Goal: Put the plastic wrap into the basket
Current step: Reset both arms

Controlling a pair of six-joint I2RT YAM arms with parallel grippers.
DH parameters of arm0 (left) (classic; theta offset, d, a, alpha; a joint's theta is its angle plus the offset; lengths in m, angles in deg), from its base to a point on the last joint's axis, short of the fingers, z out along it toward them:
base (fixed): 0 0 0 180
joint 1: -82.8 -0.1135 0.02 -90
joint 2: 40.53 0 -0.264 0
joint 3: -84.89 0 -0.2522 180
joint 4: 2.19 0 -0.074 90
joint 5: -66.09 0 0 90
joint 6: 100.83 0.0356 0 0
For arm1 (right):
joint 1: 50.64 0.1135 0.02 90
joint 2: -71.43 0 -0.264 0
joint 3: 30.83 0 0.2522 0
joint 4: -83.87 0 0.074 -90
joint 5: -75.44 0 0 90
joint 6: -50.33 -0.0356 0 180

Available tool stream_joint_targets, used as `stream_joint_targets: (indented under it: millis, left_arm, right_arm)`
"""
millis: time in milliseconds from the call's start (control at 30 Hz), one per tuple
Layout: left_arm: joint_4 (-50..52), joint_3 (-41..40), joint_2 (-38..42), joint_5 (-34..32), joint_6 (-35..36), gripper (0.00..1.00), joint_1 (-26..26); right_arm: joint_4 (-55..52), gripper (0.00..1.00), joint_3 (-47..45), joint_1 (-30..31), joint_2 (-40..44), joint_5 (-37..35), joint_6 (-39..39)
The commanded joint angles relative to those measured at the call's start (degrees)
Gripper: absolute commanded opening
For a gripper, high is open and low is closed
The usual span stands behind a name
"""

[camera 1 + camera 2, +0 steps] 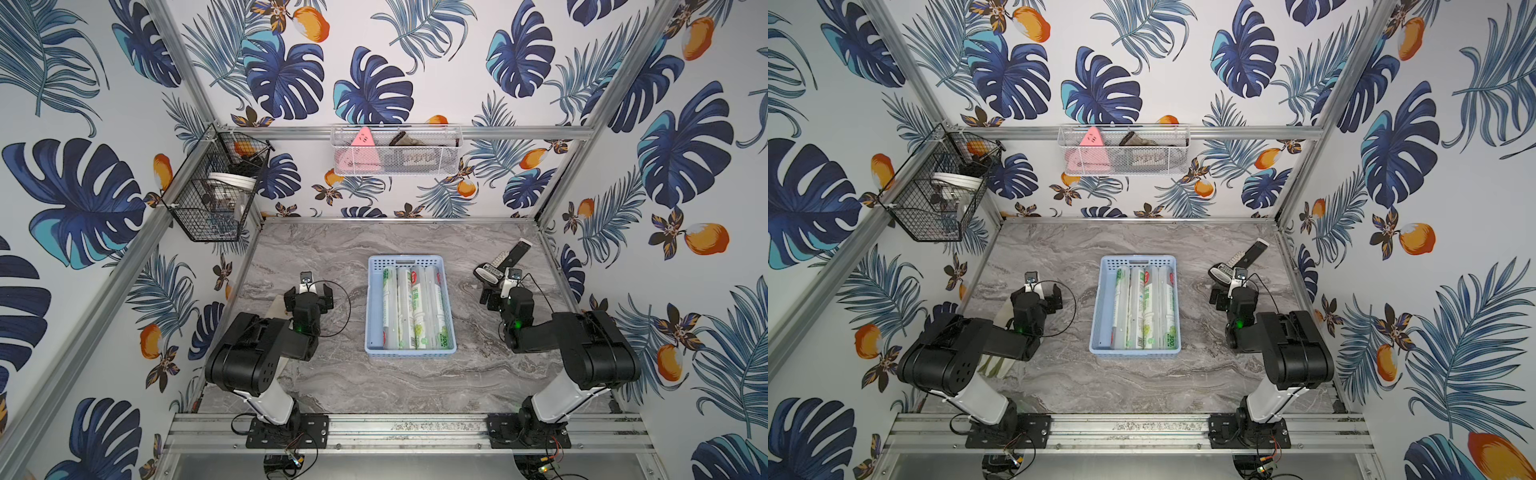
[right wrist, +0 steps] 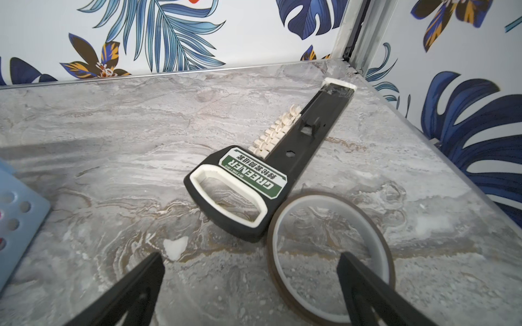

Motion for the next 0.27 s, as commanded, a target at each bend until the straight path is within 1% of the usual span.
stream_joint_targets:
  millis: [0, 67, 133, 233]
  left_arm:
    - [0.5, 0.2, 0.2, -0.8, 0.1, 0.99, 0.5]
    - [-0.6, 0.3, -0.4, -0.6, 0.2, 0.99, 0.4]
    - [1.5, 0.7, 0.2, 0.8, -0.2, 0.99, -0.2]
    - [0.6, 0.3, 0.1, 0.9, -0.2, 0.99, -0.4]
  right_arm:
    - [-0.9, 1.0, 0.3, 0.0, -0.2, -0.9, -1.0]
    - [-0.9, 1.0, 0.3, 0.0, -0.2, -0.9, -1.0]
    - [-0.8, 1.0, 0.3, 0.0, -0.2, -0.9, -1.0]
    - [-0.7, 1.0, 0.2, 0.0, -0.2, -0.9, -1.0]
